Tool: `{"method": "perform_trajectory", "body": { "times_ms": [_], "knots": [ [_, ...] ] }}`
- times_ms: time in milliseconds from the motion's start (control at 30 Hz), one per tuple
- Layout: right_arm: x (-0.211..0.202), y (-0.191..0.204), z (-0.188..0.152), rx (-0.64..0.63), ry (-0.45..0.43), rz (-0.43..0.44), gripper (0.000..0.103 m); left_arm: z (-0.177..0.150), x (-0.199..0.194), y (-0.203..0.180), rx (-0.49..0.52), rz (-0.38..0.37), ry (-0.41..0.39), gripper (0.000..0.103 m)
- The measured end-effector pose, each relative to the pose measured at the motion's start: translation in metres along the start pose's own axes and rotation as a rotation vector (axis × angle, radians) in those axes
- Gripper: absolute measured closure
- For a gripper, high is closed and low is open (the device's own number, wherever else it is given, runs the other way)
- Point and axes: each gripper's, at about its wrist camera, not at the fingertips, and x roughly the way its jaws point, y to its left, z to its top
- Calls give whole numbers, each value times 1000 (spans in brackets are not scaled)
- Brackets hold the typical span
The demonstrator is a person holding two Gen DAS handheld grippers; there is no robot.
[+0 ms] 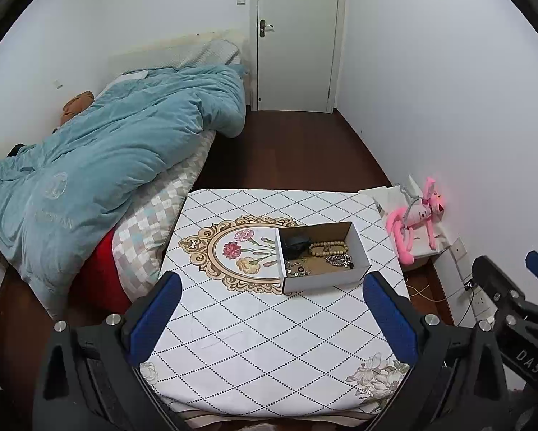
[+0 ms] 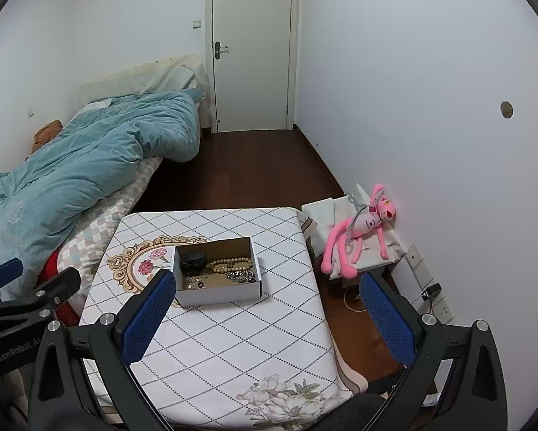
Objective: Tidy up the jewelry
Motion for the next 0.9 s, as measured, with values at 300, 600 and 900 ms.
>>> {"method": "perform_trajectory", "body": {
  "times_ms": [300, 600, 900],
  "knots": [
    [36, -1, 10, 7, 49, 1, 0, 11, 29, -3, 6, 4, 65, 0],
    [95, 1, 20, -17, 124, -14, 0, 19, 77, -13, 19, 2, 164, 0],
    [133, 1, 18, -34, 185, -28, 0, 21, 107, -15, 25, 22, 218, 0]
  ]
}}
